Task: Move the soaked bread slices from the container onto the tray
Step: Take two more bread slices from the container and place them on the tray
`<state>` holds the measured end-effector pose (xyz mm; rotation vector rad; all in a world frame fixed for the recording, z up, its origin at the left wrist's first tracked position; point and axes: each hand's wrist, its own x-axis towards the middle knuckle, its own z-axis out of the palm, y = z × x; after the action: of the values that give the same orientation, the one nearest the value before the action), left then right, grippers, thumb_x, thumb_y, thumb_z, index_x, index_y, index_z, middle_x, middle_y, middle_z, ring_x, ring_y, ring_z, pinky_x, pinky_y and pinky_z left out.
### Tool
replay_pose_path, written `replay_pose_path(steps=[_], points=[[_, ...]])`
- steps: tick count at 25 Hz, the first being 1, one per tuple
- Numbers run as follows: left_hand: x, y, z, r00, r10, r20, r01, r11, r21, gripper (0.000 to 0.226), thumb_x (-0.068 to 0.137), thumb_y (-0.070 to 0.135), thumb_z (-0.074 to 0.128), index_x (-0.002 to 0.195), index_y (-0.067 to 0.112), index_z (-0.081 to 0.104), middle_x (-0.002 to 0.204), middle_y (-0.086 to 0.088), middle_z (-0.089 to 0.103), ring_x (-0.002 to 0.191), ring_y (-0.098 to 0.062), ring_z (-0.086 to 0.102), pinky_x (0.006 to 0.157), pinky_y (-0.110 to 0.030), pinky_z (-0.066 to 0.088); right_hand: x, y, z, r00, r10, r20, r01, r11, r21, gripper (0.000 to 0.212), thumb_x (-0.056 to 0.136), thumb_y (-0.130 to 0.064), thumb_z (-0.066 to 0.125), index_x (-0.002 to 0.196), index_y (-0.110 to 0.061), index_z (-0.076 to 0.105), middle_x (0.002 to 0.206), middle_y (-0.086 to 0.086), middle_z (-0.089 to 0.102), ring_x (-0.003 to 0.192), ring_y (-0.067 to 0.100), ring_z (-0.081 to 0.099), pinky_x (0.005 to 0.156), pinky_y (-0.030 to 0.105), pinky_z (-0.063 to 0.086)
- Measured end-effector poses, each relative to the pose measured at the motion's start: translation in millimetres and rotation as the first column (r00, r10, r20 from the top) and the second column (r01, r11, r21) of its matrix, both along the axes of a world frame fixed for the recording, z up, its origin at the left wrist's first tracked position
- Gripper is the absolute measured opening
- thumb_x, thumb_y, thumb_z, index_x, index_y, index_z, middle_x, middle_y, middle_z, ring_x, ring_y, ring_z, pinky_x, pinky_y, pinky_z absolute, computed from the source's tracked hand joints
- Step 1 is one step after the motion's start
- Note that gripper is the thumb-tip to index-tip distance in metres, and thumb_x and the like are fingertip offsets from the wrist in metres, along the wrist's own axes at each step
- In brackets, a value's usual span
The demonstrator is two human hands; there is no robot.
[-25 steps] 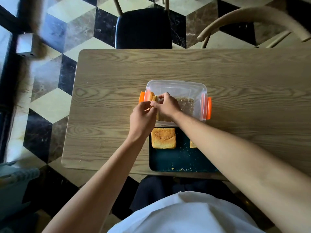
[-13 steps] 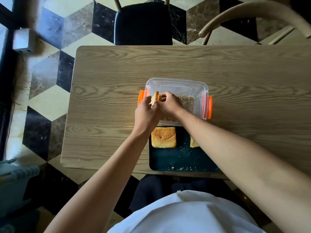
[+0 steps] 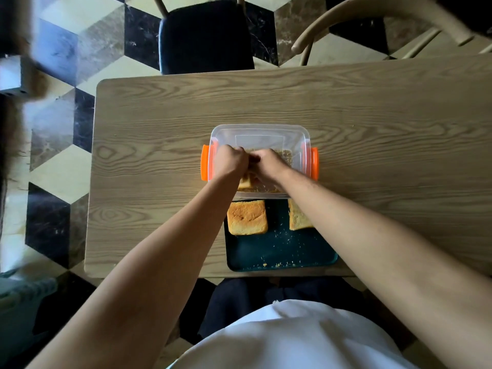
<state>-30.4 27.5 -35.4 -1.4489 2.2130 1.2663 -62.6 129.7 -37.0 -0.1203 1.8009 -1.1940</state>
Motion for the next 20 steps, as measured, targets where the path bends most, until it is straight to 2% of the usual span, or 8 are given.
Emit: replay_pose_path(steps=[5,8,10,12,14,16,18,20], points=[[11,9,12,0.999,0.039,-0.015,-0.041,0.995,-0.086,0.034,0.095,0.015,0.047,0.061,0.014,0.044,0.064,-0.006,0.054,0.065,-0.025,0.051,0.049,-0.03,0.031,2,4,12,0.996,-0.084,-0.001,0.084,0.996,0.026,0.028,0.094,-0.007,0.06,0.067,-0.016,0.061,0.066,0.006,0.062,0.055,0.017,0.057,0.053,0.025,0.046],[12,12,33,0.995,0.029,-0.097,-0.04,0.993,-0.109,0.034,0.095,0.013,0.045,0.061,0.009,0.044,0.08,-0.024,0.066,0.075,-0.038,0.059,0.061,-0.039,0.041,0,11,34,0.967,-0.001,-0.254,0.024,0.996,0.088,0.019,0.091,-0.018,0.061,0.076,-0.008,0.067,0.073,0.009,0.068,0.065,0.021,0.06,0.062,0.031,0.046],[21,10,52,0.971,0.056,-0.233,-0.078,0.993,-0.086,0.04,0.094,0.013,0.045,0.054,0.013,0.039,0.061,-0.014,0.054,0.057,-0.032,0.05,0.051,-0.035,0.036,0,27,54,0.893,0.032,-0.449,0.021,0.994,0.111,0.016,0.09,-0.021,0.06,0.087,-0.007,0.068,0.084,0.01,0.072,0.075,0.025,0.062,0.068,0.036,0.048],[37,7,73,0.891,0.172,-0.421,-0.147,0.985,0.092,0.042,0.092,0.014,0.045,0.052,0.018,0.033,0.051,0.001,0.035,0.044,-0.018,0.035,0.045,-0.024,0.03,0,53,73,0.858,-0.032,-0.513,0.072,0.996,0.058,0.017,0.089,-0.023,0.058,0.091,-0.009,0.067,0.088,0.011,0.072,0.078,0.027,0.064,0.069,0.038,0.05],[61,1,90,0.777,0.353,-0.521,-0.186,0.92,0.346,0.033,0.091,0.015,0.048,0.059,0.018,0.042,0.055,0.001,0.032,0.047,-0.014,0.033,0.046,-0.022,0.032,7,80,89,0.888,-0.169,-0.427,0.148,0.986,-0.081,0.019,0.091,-0.022,0.056,0.1,-0.01,0.067,0.095,0.013,0.073,0.081,0.023,0.063,0.073,0.037,0.051],[92,-8,98,0.687,0.55,-0.475,-0.194,0.769,0.609,0.019,0.089,0.014,0.056,0.07,0.014,0.055,0.063,-0.003,0.046,0.056,-0.016,0.048,0.054,-0.031,0.045,20,107,102,0.924,-0.34,-0.178,0.277,0.912,-0.303,0.019,0.095,-0.012,0.054,0.107,-0.012,0.068,0.101,0.009,0.072,0.092,0.018,0.064,0.082,0.035,0.052],[127,-17,88,0.696,0.621,-0.36,-0.159,0.622,0.767,0.013,0.089,0.015,0.06,0.077,0.012,0.066,0.076,-0.008,0.062,0.072,-0.022,0.063,0.068,-0.043,0.054,36,134,105,0.908,-0.418,0.004,0.39,0.843,-0.371,0.025,0.098,-0.006,0.049,0.107,-0.016,0.07,0.101,0.002,0.075,0.094,0.012,0.069,0.078,0.025,0.057],[164,-21,68,0.771,0.586,-0.25,-0.144,0.542,0.828,0.016,0.091,0.022,0.061,0.087,0.012,0.073,0.09,-0.01,0.071,0.088,-0.027,0.068,0.082,-0.05,0.055,59,159,94,0.897,-0.441,0.026,0.43,0.859,-0.278,0.027,0.099,-0.006,0.047,0.104,-0.018,0.07,0.096,-0.003,0.077,0.092,0.008,0.071,0.07,0.02,0.056]])
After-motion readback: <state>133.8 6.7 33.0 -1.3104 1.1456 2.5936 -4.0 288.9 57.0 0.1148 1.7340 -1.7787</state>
